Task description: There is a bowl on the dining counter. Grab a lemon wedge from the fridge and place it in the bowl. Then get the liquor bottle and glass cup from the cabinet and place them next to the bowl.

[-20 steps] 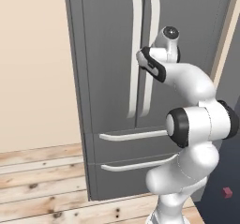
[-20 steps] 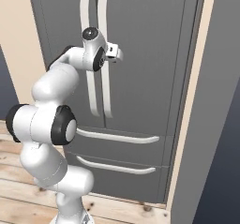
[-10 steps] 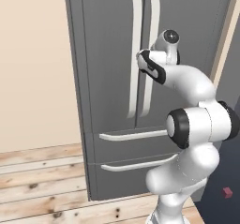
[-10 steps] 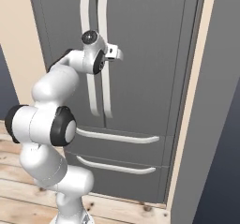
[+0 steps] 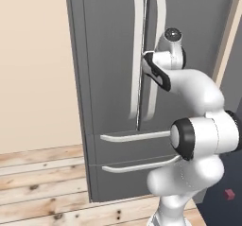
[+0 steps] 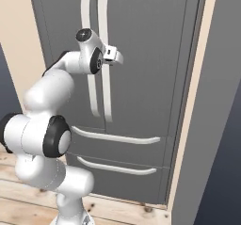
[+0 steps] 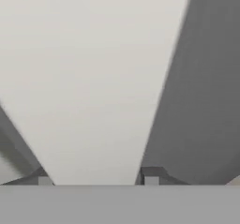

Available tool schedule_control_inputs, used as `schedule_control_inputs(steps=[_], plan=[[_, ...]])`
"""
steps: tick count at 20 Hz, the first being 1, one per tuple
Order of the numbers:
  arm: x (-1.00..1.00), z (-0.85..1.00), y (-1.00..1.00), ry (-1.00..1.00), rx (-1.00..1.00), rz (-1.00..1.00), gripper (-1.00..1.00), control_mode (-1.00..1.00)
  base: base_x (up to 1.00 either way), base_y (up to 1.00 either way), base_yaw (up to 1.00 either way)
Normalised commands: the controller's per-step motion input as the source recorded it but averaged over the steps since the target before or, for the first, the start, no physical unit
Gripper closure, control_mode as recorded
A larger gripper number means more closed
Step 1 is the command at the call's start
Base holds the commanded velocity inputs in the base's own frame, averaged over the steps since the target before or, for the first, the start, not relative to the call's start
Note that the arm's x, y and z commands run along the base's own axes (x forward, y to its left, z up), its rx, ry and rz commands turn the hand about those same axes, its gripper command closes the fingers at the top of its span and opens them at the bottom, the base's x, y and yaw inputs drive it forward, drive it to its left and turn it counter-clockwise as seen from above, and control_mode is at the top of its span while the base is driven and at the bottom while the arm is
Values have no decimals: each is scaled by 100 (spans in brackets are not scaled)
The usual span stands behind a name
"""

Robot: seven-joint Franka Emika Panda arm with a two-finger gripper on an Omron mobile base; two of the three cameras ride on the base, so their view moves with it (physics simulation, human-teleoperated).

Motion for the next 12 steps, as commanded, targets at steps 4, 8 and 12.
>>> schedule_control_inputs(steps=[4, 8, 12], plan=[[-100, 10, -75, 0, 0, -14, 100, -100, 0, 0, 0], [-100, 13, -82, 0, 0, -13, 100, -100, 0, 0, 0], [-100, 20, -81, 0, 0, -11, 100, -100, 0, 0, 0]])
